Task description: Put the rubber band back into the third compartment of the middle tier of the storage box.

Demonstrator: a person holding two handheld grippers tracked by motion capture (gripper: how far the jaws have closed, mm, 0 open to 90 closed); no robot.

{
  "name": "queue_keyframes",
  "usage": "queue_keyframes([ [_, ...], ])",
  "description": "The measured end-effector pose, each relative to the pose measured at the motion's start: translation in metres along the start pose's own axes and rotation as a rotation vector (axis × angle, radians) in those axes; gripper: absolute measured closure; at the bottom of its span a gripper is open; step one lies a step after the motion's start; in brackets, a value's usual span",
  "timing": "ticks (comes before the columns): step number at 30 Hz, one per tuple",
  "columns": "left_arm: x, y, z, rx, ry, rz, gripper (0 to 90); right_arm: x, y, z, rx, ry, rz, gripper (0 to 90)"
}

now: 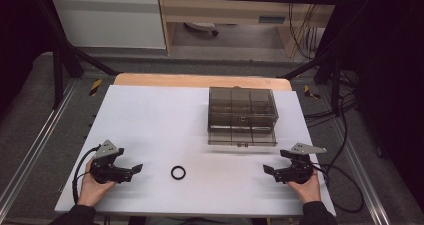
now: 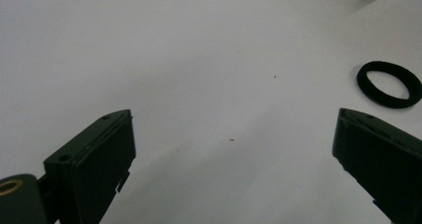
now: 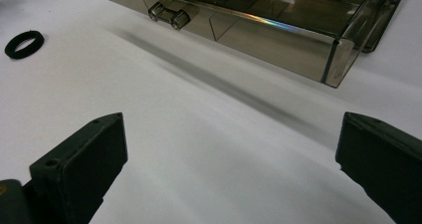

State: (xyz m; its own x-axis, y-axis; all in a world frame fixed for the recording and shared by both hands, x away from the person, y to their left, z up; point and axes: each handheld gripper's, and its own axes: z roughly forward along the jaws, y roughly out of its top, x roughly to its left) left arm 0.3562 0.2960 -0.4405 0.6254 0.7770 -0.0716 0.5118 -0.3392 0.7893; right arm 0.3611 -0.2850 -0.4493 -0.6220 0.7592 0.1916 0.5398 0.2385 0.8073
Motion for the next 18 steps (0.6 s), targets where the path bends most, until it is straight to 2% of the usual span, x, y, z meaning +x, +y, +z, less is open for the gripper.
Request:
queue_keyframes([
  [18, 0.0008, -0.0013, -0.0009, -0.003, -0.005, -0.004, 3.6, 0.0043, 0.0004, 0.0031, 0.006, 0.017, -0.007, 0.6],
])
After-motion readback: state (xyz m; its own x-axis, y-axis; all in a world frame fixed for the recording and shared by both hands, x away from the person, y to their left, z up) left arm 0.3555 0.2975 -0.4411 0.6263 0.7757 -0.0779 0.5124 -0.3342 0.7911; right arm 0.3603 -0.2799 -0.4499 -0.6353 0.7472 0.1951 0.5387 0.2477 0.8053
